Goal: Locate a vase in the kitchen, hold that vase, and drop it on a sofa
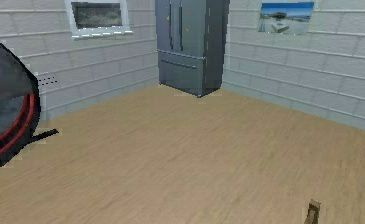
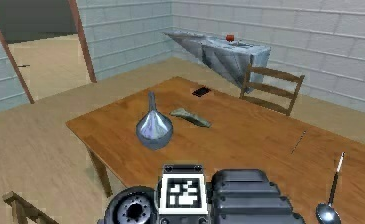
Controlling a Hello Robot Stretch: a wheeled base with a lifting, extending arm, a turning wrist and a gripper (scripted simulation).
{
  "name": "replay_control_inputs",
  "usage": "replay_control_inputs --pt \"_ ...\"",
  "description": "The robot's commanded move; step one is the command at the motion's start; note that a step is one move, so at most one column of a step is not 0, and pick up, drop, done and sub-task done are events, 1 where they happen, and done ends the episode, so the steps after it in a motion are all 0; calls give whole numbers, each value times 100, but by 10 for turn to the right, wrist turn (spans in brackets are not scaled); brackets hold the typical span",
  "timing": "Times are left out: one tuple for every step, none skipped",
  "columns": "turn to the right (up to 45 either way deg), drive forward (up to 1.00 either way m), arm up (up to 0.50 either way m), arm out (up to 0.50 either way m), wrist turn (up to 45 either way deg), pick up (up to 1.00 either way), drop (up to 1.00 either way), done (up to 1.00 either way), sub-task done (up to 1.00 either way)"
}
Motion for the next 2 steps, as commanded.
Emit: replay_control_inputs --pt "0 0 0 42 0 0 0 0 0" --pt "0 0 0 0 450 0 0 0 0"
